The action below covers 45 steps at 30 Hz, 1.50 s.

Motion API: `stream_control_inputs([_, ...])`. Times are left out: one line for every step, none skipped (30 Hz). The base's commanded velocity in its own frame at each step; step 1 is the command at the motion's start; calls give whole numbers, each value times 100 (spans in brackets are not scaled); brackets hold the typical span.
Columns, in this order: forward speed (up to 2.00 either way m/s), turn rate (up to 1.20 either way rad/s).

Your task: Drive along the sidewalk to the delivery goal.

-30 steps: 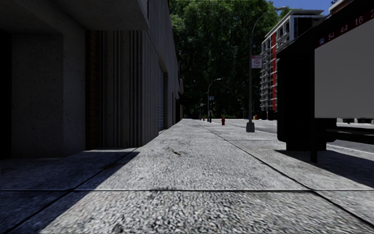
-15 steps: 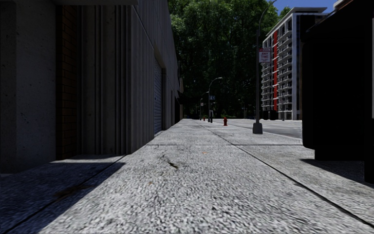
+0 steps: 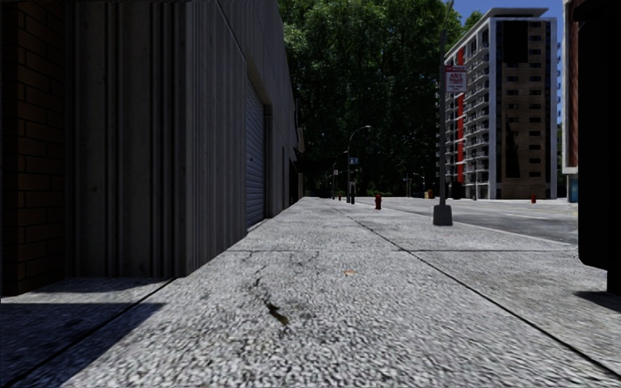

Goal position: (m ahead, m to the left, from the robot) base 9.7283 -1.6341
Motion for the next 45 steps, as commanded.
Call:
stream_control_inputs([200,-19])
stream_control_inputs([200,-20])
stream_control_inputs([200,-20])
stream_control_inputs([200,-20])
stream_control_inputs([200,-20])
stream_control_inputs([200,-20])
stream_control_inputs([200,-20])
stream_control_inputs([200,-20])
stream_control_inputs([200,-20])
stream_control_inputs([200,-20])
stream_control_inputs([200,-20])
stream_control_inputs([200,-20])
stream_control_inputs([200,-20])
stream_control_inputs([200,-22])
stream_control_inputs([200,-24])
stream_control_inputs([200,-24])
stream_control_inputs([200,-25])
stream_control_inputs([200,-25])
stream_control_inputs([200,-25])
stream_control_inputs([200,-25])
stream_control_inputs([200,-25])
stream_control_inputs([200,-25])
stream_control_inputs([200,-25])
stream_control_inputs([200,-25])
stream_control_inputs([200,-25])
stream_control_inputs([200,-25])
stream_control_inputs([200,-25])
stream_control_inputs([200,-25])
stream_control_inputs([200,-25])
stream_control_inputs([200,-25])
stream_control_inputs([200,-25])
stream_control_inputs([200,-25])
stream_control_inputs([200,-25])
stream_control_inputs([200,-25])
stream_control_inputs([200,-25])
stream_control_inputs([200,-25])
stream_control_inputs([200,-25])
stream_control_inputs([200,-25])
stream_control_inputs([200,-25])
stream_control_inputs([200,-25])
stream_control_inputs([200,-25])
stream_control_inputs([200,-25])
stream_control_inputs([200,-25])
stream_control_inputs([200,-25])
stream_control_inputs([200,-25])
